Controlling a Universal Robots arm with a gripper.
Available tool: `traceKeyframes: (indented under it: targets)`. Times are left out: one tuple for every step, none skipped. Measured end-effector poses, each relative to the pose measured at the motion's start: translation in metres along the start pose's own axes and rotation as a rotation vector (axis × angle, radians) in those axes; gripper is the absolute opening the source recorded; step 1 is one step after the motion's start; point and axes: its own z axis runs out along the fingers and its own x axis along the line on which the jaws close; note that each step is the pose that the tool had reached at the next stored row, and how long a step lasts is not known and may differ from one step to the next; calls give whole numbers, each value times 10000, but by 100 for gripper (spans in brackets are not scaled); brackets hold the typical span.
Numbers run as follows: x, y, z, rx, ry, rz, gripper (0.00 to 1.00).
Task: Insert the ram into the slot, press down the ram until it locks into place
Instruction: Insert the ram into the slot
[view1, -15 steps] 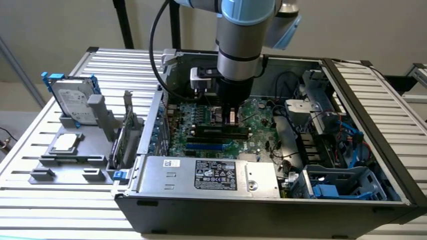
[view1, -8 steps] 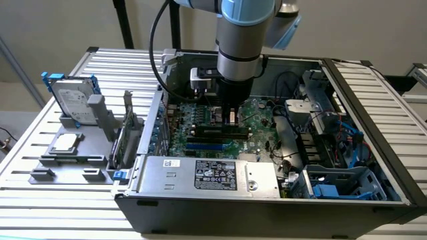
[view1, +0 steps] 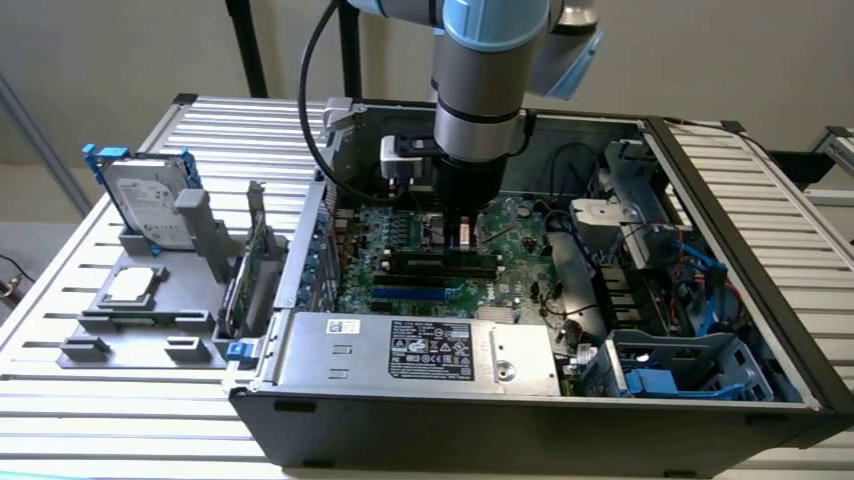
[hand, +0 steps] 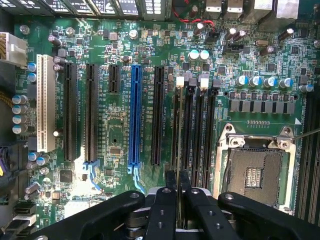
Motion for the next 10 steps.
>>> traceKeyframes:
  targets:
    - [0, 0, 1, -1, 1, 0, 13]
    - [0, 0, 3, 0, -1, 1, 13]
    - [0, 0, 7, 1, -3, 0, 13]
    - [0, 0, 11, 1, -2, 1, 13]
    - [0, 0, 15, 1, -1, 0, 13]
    - [0, 0, 16, 0, 1, 0, 13]
    - [0, 0, 16, 0, 0, 0, 13]
    - [0, 0, 16, -1, 1, 0, 15]
    - [0, 0, 16, -1, 1, 0, 15]
    - [0, 0, 8, 1, -1, 0, 22]
